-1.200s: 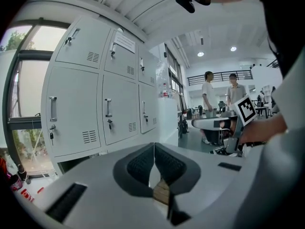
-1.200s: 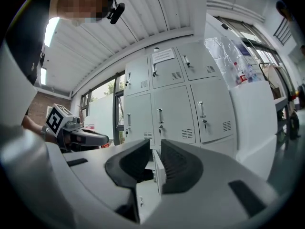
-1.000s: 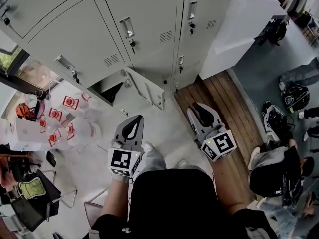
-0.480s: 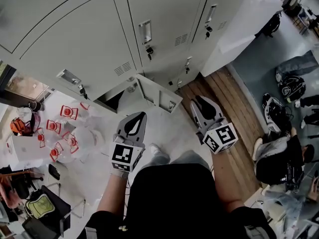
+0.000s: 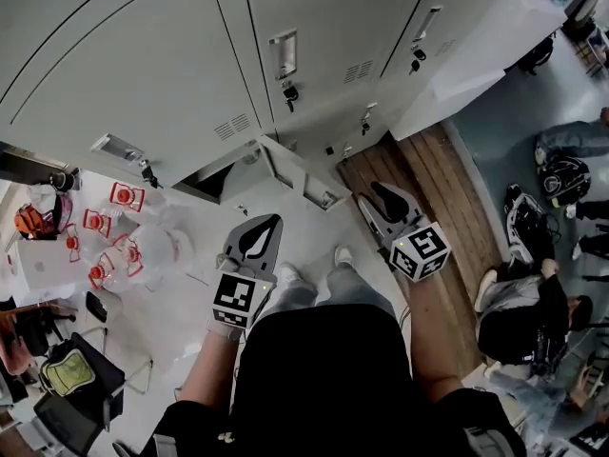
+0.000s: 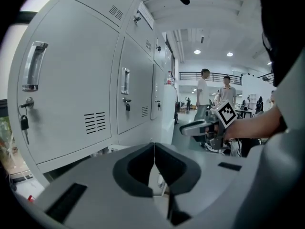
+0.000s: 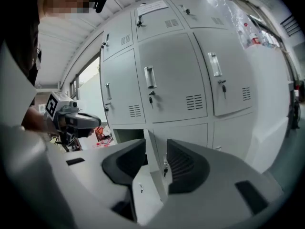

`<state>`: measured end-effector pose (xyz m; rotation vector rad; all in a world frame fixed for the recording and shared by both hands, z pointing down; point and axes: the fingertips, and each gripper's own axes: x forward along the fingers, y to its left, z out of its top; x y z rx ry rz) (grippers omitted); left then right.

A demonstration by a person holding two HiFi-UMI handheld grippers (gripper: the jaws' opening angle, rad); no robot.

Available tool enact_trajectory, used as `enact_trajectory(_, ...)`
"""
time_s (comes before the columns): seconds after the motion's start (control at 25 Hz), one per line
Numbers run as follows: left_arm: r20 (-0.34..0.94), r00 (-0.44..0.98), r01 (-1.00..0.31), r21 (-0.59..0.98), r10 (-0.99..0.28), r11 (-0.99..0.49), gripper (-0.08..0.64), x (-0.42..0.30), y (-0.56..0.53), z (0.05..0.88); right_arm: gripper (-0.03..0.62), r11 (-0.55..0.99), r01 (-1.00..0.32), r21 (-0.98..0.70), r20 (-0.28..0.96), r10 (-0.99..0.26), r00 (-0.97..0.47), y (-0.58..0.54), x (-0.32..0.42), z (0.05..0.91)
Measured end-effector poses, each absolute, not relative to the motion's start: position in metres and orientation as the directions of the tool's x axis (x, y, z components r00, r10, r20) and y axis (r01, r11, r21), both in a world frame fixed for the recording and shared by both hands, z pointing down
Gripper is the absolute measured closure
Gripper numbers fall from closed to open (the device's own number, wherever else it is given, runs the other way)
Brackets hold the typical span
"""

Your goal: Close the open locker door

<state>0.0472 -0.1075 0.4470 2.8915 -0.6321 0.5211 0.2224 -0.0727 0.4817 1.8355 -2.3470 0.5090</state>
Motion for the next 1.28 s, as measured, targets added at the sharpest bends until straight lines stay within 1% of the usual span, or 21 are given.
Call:
enact_trajectory(0.16, 0.403, 0.817, -0.468, 0.048, -0.412, -0.882, 0.537, 0.053, -0.106, 0.455, 0.458, 0.309, -0.929, -0.202, 0.351, -0.863, -0.363, -0.082, 0.222, 0.512)
enact_trajectory(0.36, 0.450, 0.753, -0.557, 0.049, -0.479, -0.829, 0.537, 0.048, -0.099, 0.470, 0.456, 0.426, -0.872, -0.240, 0.399, -0.776, -0.489, -0.088, 0.213, 0.545)
enact_trajectory(0.52, 0.485, 0.697, -0.625, 0.051, -0.528, -0.779, 0.537, 0.038, -0.087, 0.480, 0.456, 0.514, -0.822, -0.247, 0.410, -0.713, -0.569, -0.088, 0.201, 0.558)
enact_trajectory(0.72, 0.495, 0.640, -0.695, 0.045, -0.588, -0.718, 0.537, 0.028, -0.073, 0.483, 0.456, 0.610, -0.753, -0.249, 0.420, -0.633, -0.651, -0.088, 0.182, 0.566)
enact_trajectory(1.04, 0.489, 0.550, -0.787, 0.031, -0.677, -0.617, 0.537, -0.005, -0.051, 0.481, 0.443, 0.755, -0.595, -0.275, 0.407, -0.469, -0.784, -0.072, 0.124, 0.569)
enact_trajectory(1.28, 0.487, 0.500, -0.832, 0.043, -0.716, -0.552, 0.537, -0.052, -0.045, 0.487, 0.430, 0.815, -0.510, -0.273, 0.415, -0.379, -0.827, -0.066, 0.070, 0.570)
